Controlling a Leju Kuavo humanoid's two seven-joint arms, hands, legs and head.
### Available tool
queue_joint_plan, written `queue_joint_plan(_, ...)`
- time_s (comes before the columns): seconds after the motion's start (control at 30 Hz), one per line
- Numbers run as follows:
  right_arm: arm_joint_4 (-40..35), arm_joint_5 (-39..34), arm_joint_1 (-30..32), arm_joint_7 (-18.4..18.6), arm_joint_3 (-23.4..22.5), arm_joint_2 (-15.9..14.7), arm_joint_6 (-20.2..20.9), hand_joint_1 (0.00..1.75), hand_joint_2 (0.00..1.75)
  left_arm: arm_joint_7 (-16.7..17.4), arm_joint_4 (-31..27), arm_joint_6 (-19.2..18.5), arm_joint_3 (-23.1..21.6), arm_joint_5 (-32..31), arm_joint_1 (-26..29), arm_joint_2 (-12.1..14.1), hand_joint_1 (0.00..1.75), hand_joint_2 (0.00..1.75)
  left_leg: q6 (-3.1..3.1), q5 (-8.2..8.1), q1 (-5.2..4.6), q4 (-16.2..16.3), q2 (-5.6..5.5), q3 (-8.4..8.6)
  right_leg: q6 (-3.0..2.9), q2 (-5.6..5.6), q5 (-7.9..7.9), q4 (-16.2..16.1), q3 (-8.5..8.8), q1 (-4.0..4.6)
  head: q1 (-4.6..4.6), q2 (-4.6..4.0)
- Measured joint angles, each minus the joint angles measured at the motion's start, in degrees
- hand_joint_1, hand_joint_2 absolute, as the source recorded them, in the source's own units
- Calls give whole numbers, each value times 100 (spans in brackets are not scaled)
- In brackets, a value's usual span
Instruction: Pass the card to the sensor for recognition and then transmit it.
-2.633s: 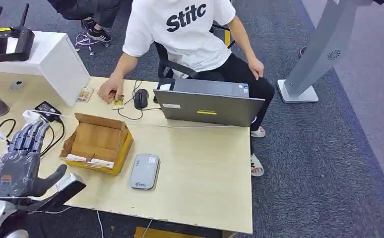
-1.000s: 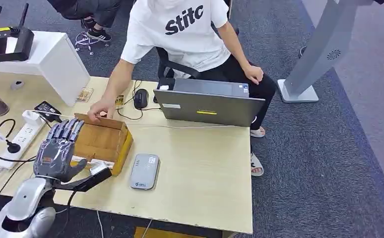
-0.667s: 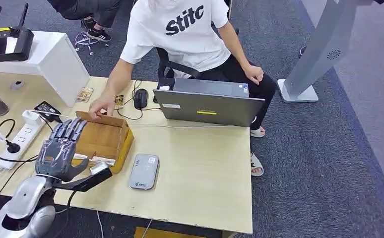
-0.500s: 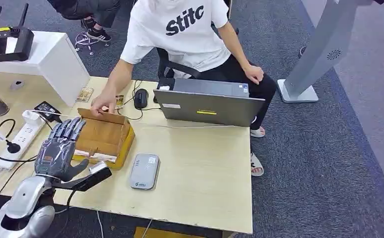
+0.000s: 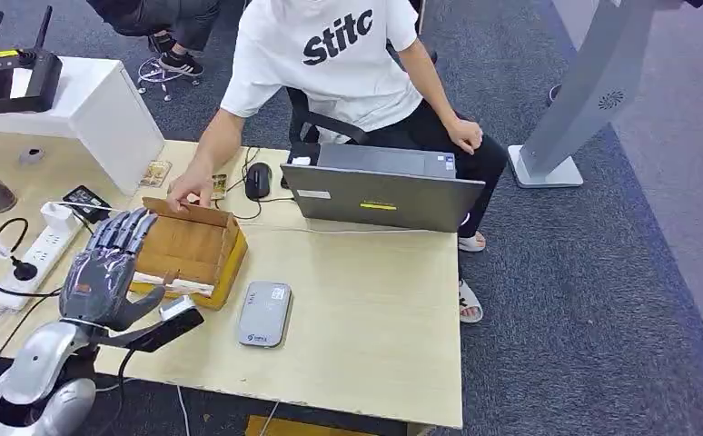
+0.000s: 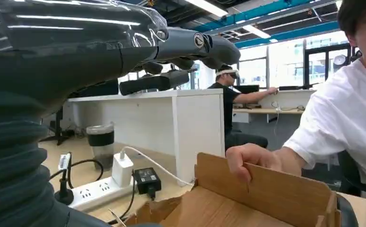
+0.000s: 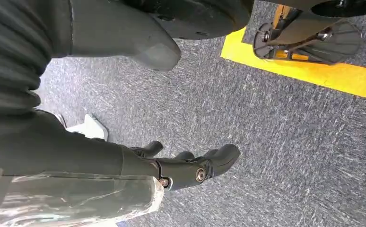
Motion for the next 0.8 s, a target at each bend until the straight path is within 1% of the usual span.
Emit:
queue_joint_plan(0.13, 0, 26, 0, 0, -18, 0, 7, 0, 175, 73, -4, -46, -20, -44, 15, 4, 0, 175, 0, 0, 0, 0, 0, 0, 0, 0, 0, 0, 1, 0, 2, 0)
queue_joint_plan(0.3, 0, 50, -1, 2, -44, 0, 7, 0, 175, 132, -4, -381, -77, 96, 47, 162, 0, 175, 0, 0, 0, 0, 0, 0, 0, 0, 0, 0, 0, 0, 2, 0)
queue_joint_plan(0.33, 0, 76, -2, 7, -59, 0, 9, 0, 175, 143, -4, -494, -87, 135, 47, 206, 0, 175, 0, 0, 0, 0, 0, 0, 0, 0, 0, 0, 0, 0, 2, 0)
queue_joint_plan(0.53, 0, 124, -2, 24, -114, 0, 22, 0, 175, 147, 15, -754, -171, 297, 49, 380, 0, 175, 0, 0, 1, 0, 0, -1, 0, 0, 0, 0, -1, 0, 0, 0)
queue_joint_plan(0.8, 2, 138, -2, 24, -123, 2, 22, 0, 175, 138, 52, -807, -210, 354, 50, 439, 0, 175, 0, 0, 0, 0, 0, -1, 0, 0, 0, 0, -1, 0, 2, 0)
